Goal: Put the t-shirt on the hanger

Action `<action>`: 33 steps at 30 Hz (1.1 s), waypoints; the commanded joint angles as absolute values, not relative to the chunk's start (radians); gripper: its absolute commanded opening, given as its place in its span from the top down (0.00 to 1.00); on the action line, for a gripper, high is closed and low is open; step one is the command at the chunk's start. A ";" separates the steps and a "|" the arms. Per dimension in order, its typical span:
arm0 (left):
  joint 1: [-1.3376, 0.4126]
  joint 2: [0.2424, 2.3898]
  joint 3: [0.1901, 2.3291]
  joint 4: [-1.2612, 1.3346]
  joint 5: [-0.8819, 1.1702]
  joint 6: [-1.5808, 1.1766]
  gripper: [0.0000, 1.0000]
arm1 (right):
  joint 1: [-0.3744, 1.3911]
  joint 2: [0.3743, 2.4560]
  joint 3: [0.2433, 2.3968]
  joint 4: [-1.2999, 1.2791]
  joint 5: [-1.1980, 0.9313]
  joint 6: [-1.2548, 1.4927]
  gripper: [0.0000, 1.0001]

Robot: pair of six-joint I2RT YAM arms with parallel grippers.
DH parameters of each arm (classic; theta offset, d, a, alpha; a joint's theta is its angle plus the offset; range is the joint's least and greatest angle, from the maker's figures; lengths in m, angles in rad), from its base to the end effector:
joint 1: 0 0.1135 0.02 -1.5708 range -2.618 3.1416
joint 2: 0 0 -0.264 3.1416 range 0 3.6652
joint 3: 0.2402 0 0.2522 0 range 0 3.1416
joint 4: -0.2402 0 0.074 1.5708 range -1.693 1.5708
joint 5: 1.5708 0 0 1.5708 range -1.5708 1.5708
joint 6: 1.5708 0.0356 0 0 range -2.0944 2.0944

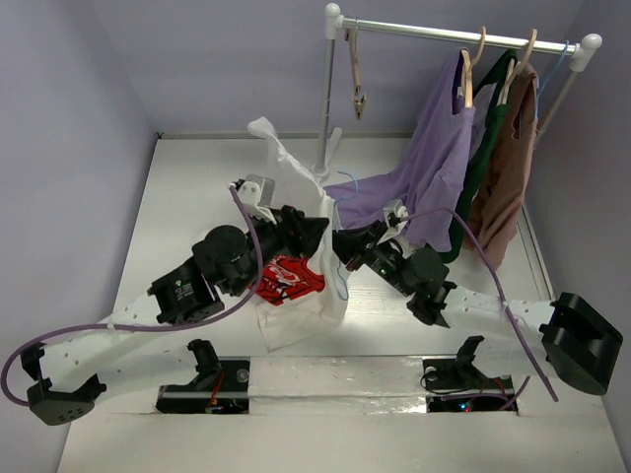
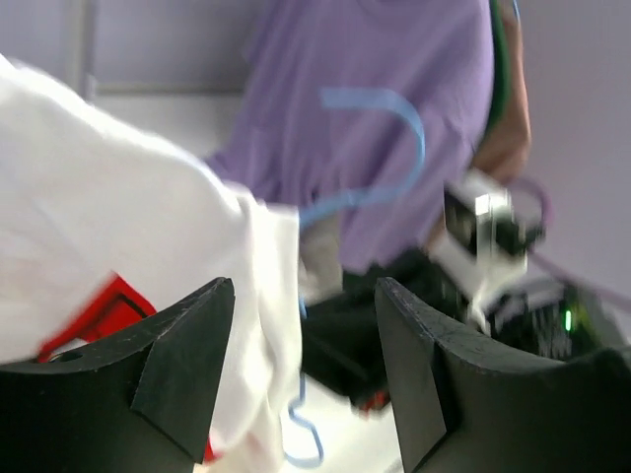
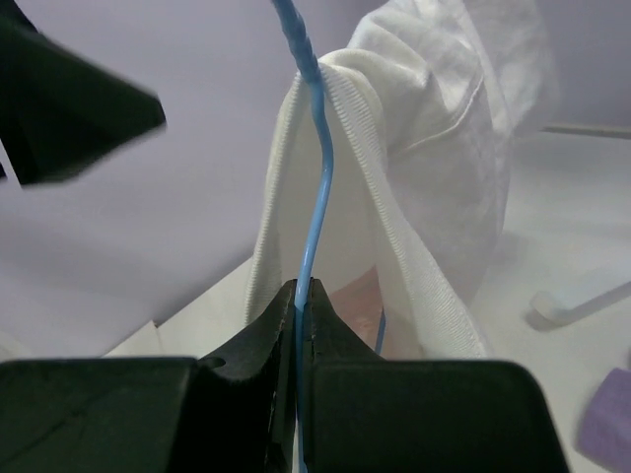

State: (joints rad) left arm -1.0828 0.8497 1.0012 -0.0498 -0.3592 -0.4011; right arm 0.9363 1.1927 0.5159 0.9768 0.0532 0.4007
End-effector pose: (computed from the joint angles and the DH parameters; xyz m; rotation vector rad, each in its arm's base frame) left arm 0.0981 -0.1580 0.4190 0.2197 1.5316 -0.9319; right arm 0.1531 0.2048 0.2846 -0.3108 1.3173 1.1086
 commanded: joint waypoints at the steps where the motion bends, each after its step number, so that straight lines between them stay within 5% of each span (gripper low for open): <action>1: -1.066 0.880 1.097 0.041 -0.558 -0.379 0.44 | 0.936 1.167 0.503 1.147 0.072 0.413 1.00; 9: -0.735 1.009 1.087 0.155 -0.385 -0.518 0.46 | 0.936 1.088 0.449 1.106 0.074 0.393 1.00; 19: -0.695 1.130 1.063 0.351 -0.272 -0.515 0.47 | 0.936 1.092 0.443 1.083 0.025 0.387 1.00; 27: -0.686 1.190 1.048 0.357 -0.250 -0.528 0.64 | 0.936 1.124 0.452 1.092 0.032 0.384 1.00; 33: -0.686 1.163 1.022 0.310 -0.278 -0.534 0.61 | 0.936 1.126 0.472 1.062 0.061 0.374 1.00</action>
